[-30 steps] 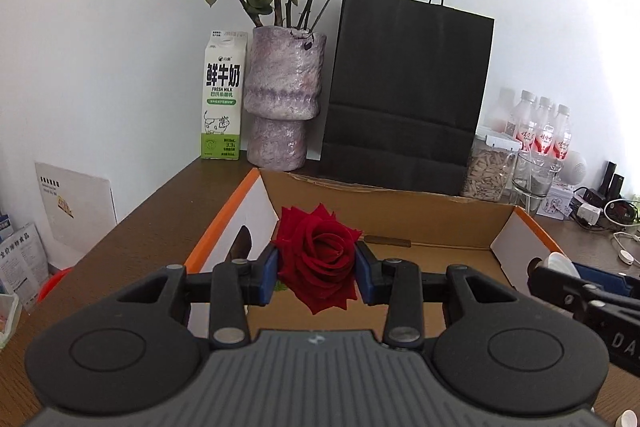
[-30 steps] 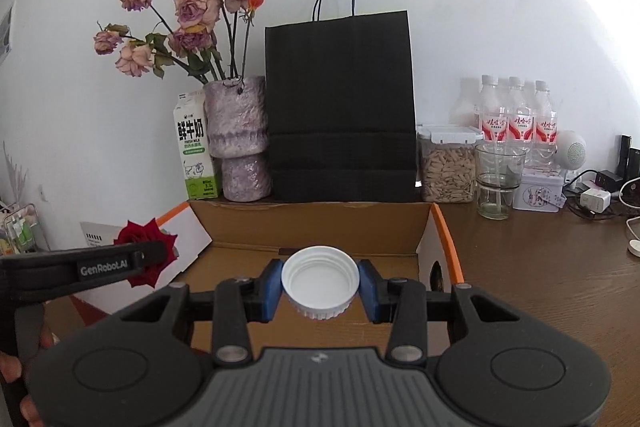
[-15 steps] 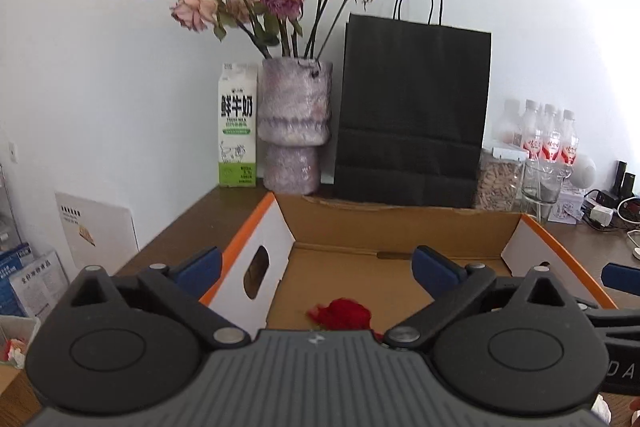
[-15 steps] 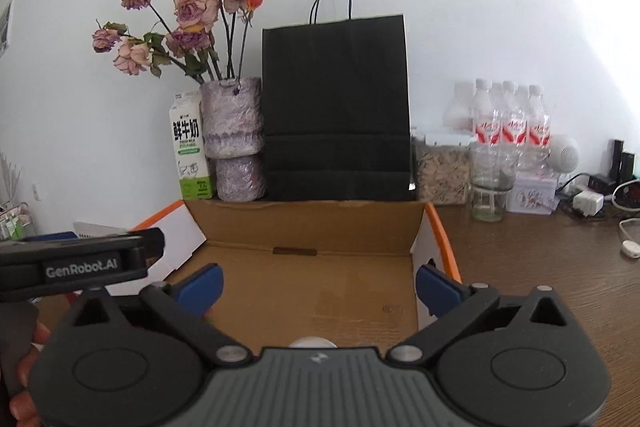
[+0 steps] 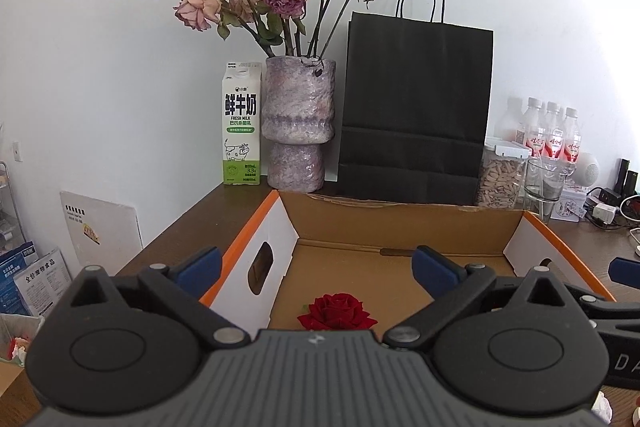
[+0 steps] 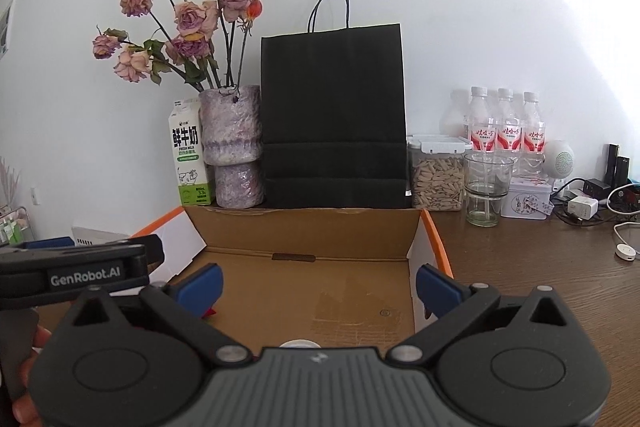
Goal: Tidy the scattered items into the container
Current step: 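Withdraw both grippers from the box back toward the table items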
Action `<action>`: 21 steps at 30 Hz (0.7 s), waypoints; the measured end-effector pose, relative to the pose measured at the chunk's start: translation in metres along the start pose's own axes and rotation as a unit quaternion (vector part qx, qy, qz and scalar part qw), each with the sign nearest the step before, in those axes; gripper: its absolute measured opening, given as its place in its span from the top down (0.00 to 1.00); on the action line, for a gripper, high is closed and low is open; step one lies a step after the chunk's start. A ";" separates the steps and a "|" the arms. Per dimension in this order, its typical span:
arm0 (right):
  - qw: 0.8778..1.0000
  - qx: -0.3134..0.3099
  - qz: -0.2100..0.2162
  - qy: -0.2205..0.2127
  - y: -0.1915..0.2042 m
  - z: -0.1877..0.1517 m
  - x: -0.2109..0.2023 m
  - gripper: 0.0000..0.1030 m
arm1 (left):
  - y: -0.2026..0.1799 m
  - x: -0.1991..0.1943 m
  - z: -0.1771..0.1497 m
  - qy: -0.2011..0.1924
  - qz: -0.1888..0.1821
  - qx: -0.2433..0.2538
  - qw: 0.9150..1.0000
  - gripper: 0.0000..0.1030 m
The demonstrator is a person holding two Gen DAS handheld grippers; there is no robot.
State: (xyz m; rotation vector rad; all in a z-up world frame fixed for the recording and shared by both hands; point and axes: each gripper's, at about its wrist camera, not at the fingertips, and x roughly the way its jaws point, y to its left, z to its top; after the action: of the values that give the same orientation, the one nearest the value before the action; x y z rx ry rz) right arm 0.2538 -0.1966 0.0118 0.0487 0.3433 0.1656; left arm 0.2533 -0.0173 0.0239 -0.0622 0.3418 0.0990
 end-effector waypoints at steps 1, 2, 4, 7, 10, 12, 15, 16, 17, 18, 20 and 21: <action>1.000 0.000 0.000 0.000 0.000 0.000 0.000 0.00 | 0.000 0.000 0.000 0.000 0.001 0.000 1.000 0.00; 1.000 0.000 -0.001 -0.001 0.000 0.000 -0.001 0.00 | 0.000 0.000 0.000 0.000 0.001 0.001 1.000 0.00; 1.000 0.000 -0.001 -0.001 0.000 0.000 -0.001 0.00 | 0.000 0.000 0.000 0.000 0.001 0.000 1.000 0.00; 1.000 -0.001 -0.002 -0.002 0.000 0.000 -0.002 0.00 | 0.000 0.000 0.000 -0.001 0.001 0.001 1.000 0.00; 1.000 -0.001 -0.002 -0.003 0.000 0.000 -0.003 0.00 | 0.000 -0.001 0.000 -0.002 0.000 0.001 1.000 0.00; 1.000 -0.001 -0.002 -0.003 0.000 0.000 -0.003 0.00 | 0.000 -0.002 0.000 -0.003 0.000 0.002 1.000 0.00; 1.000 -0.002 -0.003 -0.005 0.001 0.002 -0.005 0.00 | -0.001 -0.004 0.000 -0.006 0.001 0.003 1.000 0.00; 1.000 -0.002 -0.004 -0.005 0.001 0.002 -0.005 0.00 | -0.001 -0.004 0.000 -0.007 0.000 0.004 1.000 0.00; 1.000 -0.002 -0.004 -0.006 0.001 0.002 -0.006 0.00 | -0.001 -0.005 0.002 -0.008 0.000 0.004 1.000 0.00; 1.000 -0.003 -0.005 -0.005 0.001 0.003 -0.007 0.00 | -0.002 -0.006 0.003 -0.009 0.000 0.004 1.000 0.00; 1.000 -0.005 -0.006 -0.008 0.002 0.005 -0.009 0.00 | -0.002 -0.010 0.005 -0.014 -0.002 0.003 1.000 0.00; 1.000 -0.006 -0.006 -0.011 0.002 0.005 -0.012 0.00 | -0.002 -0.013 0.007 -0.016 -0.003 0.003 1.000 0.00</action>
State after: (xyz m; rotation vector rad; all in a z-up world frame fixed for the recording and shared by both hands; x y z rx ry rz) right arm 0.2444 -0.1963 0.0210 0.0364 0.3209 0.1543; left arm 0.2441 -0.0197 0.0349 -0.0560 0.3105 0.0933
